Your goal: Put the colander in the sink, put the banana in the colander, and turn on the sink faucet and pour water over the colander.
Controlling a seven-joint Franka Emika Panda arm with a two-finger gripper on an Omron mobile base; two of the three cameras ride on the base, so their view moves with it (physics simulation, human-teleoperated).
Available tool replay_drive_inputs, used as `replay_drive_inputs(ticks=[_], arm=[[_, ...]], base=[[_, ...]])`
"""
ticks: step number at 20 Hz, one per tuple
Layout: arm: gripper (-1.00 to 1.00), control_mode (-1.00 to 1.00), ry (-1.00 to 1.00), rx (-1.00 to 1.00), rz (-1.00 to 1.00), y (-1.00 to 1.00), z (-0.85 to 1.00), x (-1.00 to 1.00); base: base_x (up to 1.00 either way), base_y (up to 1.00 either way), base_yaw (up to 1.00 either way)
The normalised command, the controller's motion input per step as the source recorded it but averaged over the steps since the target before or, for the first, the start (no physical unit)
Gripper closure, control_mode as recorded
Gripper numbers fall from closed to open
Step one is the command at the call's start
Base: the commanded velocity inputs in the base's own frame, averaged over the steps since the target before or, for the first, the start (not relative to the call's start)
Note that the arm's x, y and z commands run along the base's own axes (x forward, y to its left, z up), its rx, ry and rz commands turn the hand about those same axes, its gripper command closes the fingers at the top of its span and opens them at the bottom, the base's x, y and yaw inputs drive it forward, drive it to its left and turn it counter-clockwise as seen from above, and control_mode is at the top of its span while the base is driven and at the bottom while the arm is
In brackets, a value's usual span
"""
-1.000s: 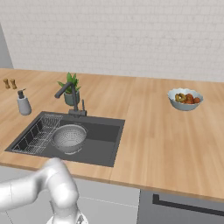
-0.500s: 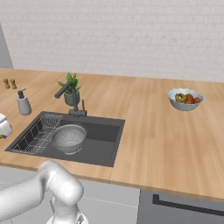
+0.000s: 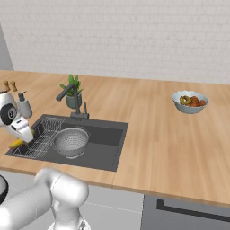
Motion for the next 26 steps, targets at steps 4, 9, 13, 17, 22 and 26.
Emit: replay_drive_inputs(ticks=[4,9,13,17,22,26], arm=[[1.0,-1.0,0.0,0.0,-0.08,-1.0,0.0,0.0],[1.0,-1.0,0.0,0.0,-0.06,-1.0,0.0,0.0],[1.0,-1.0,0.0,0.0,-0.04,-1.0,0.0,0.0],[1.0,-1.0,0.0,0.0,-0.01,-0.93,0.0,0.0],[1.0,-1.0,-0.01,0.02,0.0,-0.69,0.0,0.07],[1.0,-1.0,-0.09,0.01,0.01,-0.19,0.0,0.37]], base=[[0.0,0.0,0.0],[0.0,0.0,0.0],[0.0,0.0,0.0],[0.0,0.0,0.0],[0.0,0.0,0.0],[0.0,0.0,0.0]])
